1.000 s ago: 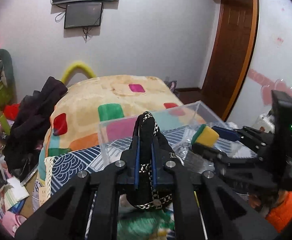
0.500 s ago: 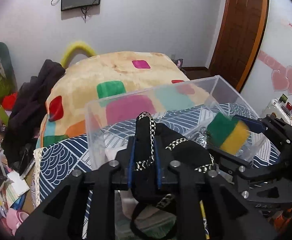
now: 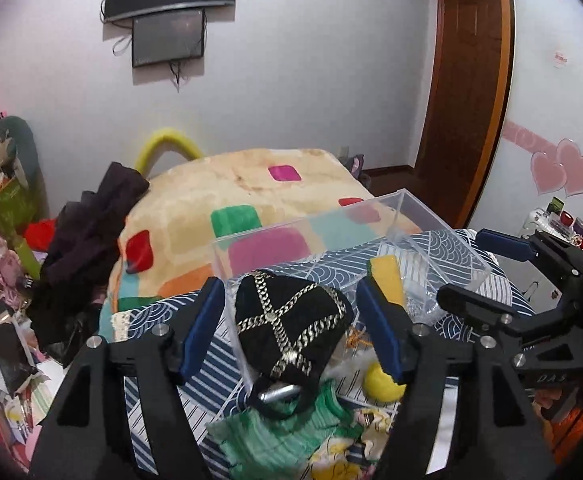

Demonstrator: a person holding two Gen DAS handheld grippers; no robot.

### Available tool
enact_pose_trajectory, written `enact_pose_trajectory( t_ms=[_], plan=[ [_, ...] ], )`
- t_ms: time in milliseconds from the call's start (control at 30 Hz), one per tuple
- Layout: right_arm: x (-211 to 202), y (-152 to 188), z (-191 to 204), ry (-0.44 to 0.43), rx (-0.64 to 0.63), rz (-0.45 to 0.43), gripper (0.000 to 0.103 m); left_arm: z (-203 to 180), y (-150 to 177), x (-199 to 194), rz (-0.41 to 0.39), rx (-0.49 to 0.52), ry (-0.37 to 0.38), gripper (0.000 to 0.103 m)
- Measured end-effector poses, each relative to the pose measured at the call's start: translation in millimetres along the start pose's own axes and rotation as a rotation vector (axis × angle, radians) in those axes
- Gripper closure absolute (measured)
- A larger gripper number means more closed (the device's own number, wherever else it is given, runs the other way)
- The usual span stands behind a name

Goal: Organize soft objects
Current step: 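Carry the sponge and black cap over the clear box and release both inside, then grasp the green knit glove with the left gripper while the right grasps the yellow ball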

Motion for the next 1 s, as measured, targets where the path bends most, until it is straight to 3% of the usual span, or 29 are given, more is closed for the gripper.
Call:
enact_pose_trajectory(
  t_ms=[67, 100, 167, 333, 533, 1000],
  plan=[
    [-2, 2, 1, -0.006, 0.008, -0.002, 0.020, 0, 2, -10, -0.012, 0.008, -0.008, 0.032],
    [-3, 3, 2, -0.011, 0.012, -0.003, 0.020, 0, 4, -14, -0.012, 0.009, -0.010, 0.022],
    [-5, 6, 4, -0.019, 0.018, 0.000, 0.020, 2, 9, -19, -0.008, 0.002, -0.019, 0.013],
    [-5, 19, 10, -0.033, 0.023, 0.022, 0.020, 10, 25, -31, -0.009, -0.021, -0.052, 0.010],
    [7, 39, 14, -0.071, 0.040, 0.082, 0.020, 23, 55, -32, 0.053, -0.052, -0.073, 0.010],
    [40, 72, 25, -0.102, 0.073, 0.217, 0.022, 31, 121, 8, 0.226, -0.102, -0.016, 0.010]
  ],
)
Point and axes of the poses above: each gripper's, at about its wrist camera, not at the fingertips, and x roughly the way its jaws point, z to its left, y to its underside, the point moved 5 cm from there along x, roughly the way its jaws point, and after that the axes turned 9 degrees about -z, right-handed, at the moved point
